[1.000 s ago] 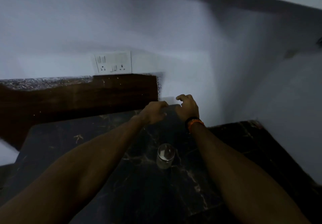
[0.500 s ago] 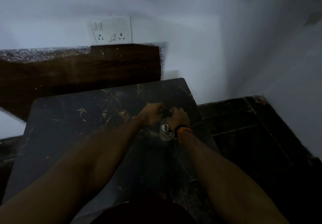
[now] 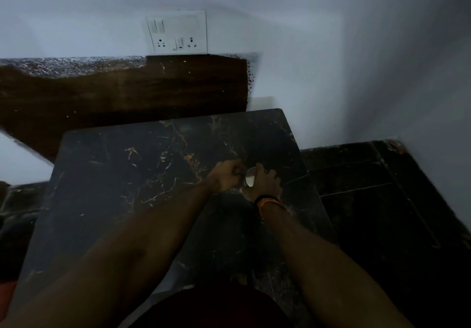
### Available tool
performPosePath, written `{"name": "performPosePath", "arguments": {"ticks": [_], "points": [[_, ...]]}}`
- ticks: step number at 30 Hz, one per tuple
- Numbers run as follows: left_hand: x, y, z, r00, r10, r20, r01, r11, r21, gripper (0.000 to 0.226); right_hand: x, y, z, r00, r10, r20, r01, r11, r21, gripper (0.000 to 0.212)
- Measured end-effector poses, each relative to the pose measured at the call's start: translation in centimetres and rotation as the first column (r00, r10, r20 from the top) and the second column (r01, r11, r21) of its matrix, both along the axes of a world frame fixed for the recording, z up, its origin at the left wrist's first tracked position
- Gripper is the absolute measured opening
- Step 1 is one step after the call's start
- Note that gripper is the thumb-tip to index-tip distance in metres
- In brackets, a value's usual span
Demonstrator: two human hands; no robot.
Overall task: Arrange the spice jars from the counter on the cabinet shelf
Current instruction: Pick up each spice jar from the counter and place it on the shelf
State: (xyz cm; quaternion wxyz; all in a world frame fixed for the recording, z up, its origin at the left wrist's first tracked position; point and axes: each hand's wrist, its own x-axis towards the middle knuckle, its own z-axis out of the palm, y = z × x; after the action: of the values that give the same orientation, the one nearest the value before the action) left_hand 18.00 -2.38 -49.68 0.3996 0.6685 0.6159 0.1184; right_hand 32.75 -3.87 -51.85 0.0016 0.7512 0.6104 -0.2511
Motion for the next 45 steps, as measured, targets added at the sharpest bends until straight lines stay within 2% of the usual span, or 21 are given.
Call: {"name": "performPosePath", "arguments": {"ticks": [3, 6, 9, 11, 13, 15, 18, 21, 25, 29, 33, 38, 41, 45], "points": [[-0.4, -0.5, -0.7, 0.999, 0.051, 0.02, -0.05, 0.997, -0.052, 0.029, -0.1, -0.1, -0.2, 1.0, -0.005, -0.014, 0.005, 1.0, 0.013, 0.092], [-1.0, -1.2, -1.4, 0.982, 0.142, 0.125, -0.126, 0.984, -0.128, 0.034, -0.2, 0.0, 0.3, 0.999, 0.024, -0.041, -0.023, 0.999, 0.032, 0.086], [-1.1, -1.7, -2.0, 0.921, 0.302, 0.245, -0.258, 0.946, -0.194, 0.025, -0.4, 0.8, 1.5, 0.983, 0.005, -0.185, 0.008, 0.998, 0.068, 0.078], [-1.0, -2.1, -2.1, 0.816, 0.468, 0.339, -0.386, 0.878, -0.284, 0.021, -0.4, 1.9, 2.5, 0.953, 0.036, -0.302, -0.008, 0.996, 0.093, 0.077], [-1.0, -2.5, -1.7, 0.664, 0.624, 0.412, -0.466, 0.776, -0.424, 0.032, -0.2, 3.0, 3.8, 0.899, 0.099, -0.428, -0.061, 0.993, 0.102, 0.081], [-1.3, -2.6, -1.1, 0.481, 0.727, 0.49, -0.429, 0.682, -0.592, 0.049, 0.1, 3.8, 5.2, 0.806, 0.112, -0.581, -0.069, 0.993, 0.096, 0.079], [-1.6, -2.3, 0.1, 0.236, 0.807, 0.541, -0.276, 0.59, -0.759, 0.056, 0.5, 4.8, 6.9, 0.62, 0.076, -0.781, -0.037, 0.997, 0.067, 0.071], [-1.6, -1.9, 1.8, 0.042, 0.801, 0.597, -0.046, 0.598, -0.8, 0.054, 0.5, 5.5, 8.1, 0.484, 0.068, -0.873, -0.024, 0.998, 0.064, 0.068], [-1.6, -1.6, 3.2, -0.099, 0.731, 0.675, 0.013, 0.679, -0.734, 0.048, 0.4, 6.1, 9.4, 0.36, 0.043, -0.932, 0.006, 0.999, 0.048, 0.068], [-1.8, -1.5, 4.0, -0.131, 0.639, 0.758, -0.014, 0.763, -0.646, 0.045, -0.3, 6.7, 10.4, 0.29, 0.02, -0.957, 0.071, 0.997, 0.042, 0.076], [-2.2, -0.9, 5.5, -0.086, 0.521, 0.849, -0.062, 0.848, -0.526, 0.048, -1.6, 7.5, 11.9, 0.226, 0.009, -0.974, 0.158, 0.986, 0.046, 0.08], [-2.0, -0.2, 7.1, 0.013, 0.404, 0.915, -0.125, 0.908, -0.399, 0.059, -2.5, 8.5, 13.9, 0.148, 0.025, -0.989, 0.181, 0.982, 0.052, 0.062], [-2.0, 0.2, 8.1, -0.002, 0.372, 0.928, -0.121, 0.921, -0.37, 0.063, -2.9, 9.0, 15.1, 0.045, 0.011, -0.999, 0.18, 0.983, 0.019, 0.054], [-2.6, 0.9, 9.8, 0.014, 0.299, 0.954, -0.105, 0.949, -0.296, 0.059, -2.9, 9.8, 16.9, -0.083, 0.014, -0.996, 0.193, 0.981, -0.002, 0.054]]}}
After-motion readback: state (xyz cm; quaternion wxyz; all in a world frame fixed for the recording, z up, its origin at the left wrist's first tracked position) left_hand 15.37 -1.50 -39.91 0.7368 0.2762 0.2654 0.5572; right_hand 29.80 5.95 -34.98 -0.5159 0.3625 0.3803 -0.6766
